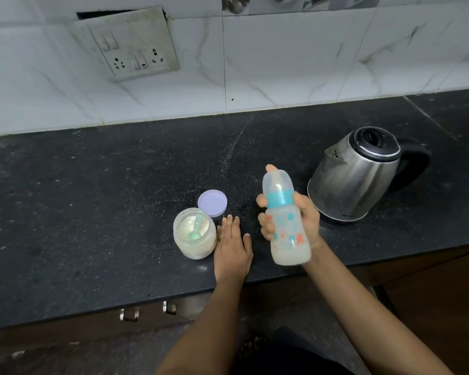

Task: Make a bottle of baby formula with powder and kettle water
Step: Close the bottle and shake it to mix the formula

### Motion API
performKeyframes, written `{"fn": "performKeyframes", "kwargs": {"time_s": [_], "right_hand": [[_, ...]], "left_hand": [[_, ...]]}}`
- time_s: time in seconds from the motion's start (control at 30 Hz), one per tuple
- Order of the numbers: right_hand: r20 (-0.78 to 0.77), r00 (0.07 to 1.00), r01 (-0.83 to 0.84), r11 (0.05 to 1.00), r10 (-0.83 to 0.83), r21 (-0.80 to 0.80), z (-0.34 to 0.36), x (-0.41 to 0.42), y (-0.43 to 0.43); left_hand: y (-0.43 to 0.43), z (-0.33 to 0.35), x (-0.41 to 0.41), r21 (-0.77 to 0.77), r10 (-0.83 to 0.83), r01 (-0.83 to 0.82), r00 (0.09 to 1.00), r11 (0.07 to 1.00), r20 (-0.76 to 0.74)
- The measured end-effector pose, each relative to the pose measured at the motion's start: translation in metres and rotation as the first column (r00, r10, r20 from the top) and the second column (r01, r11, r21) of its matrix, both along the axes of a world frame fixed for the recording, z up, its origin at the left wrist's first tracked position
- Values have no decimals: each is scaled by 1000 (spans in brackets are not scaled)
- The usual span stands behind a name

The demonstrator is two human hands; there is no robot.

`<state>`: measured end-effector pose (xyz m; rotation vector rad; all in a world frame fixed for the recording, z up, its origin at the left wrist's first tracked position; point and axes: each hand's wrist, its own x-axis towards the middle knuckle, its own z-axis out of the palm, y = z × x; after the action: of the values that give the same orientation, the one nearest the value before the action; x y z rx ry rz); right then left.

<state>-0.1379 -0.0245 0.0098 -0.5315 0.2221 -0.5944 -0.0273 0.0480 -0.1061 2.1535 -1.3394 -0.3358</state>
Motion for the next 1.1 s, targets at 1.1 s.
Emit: {"fn": "performKeyframes", "kwargs": {"time_s": [1.1], "right_hand": [[-167, 968, 242, 866, -187, 438, 6, 18, 1]], "left_hand": [[0, -3, 0, 13, 0, 0, 999, 1000, 45]]}}
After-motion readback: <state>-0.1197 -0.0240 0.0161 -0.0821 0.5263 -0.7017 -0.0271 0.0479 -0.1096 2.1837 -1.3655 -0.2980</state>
